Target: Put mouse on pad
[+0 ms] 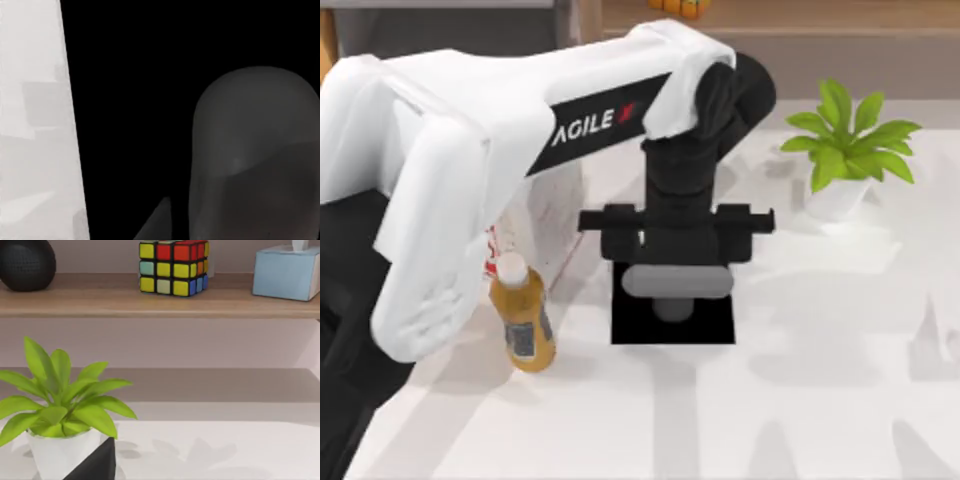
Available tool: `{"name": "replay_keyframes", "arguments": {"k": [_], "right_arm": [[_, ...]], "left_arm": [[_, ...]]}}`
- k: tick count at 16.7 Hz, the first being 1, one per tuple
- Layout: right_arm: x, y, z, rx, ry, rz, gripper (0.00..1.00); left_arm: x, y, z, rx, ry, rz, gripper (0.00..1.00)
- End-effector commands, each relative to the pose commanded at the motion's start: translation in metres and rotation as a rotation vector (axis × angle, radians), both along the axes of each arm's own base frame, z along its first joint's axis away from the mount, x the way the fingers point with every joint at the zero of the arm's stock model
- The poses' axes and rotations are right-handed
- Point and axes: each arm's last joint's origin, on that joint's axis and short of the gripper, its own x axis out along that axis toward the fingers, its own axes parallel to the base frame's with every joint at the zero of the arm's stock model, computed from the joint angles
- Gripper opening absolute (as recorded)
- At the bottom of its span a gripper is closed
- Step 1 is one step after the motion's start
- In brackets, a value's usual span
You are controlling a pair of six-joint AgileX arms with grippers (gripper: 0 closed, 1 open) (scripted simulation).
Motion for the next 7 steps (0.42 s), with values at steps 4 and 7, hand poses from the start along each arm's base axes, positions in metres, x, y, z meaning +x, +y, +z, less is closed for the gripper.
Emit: {"name": "replay_keyframes", "arguments": {"k": [4,7], "right_arm": [[0.0,0.0,0.0,0.0,0.0,0.0,1.0],[0.0,0.0,0.0,0.0,0.0,0.0,1.0]], "left_arm": [[0.0,0.0,0.0,0.0,0.0,0.0,1.0],[0.0,0.0,0.0,0.0,0.0,0.0,1.0]]}}
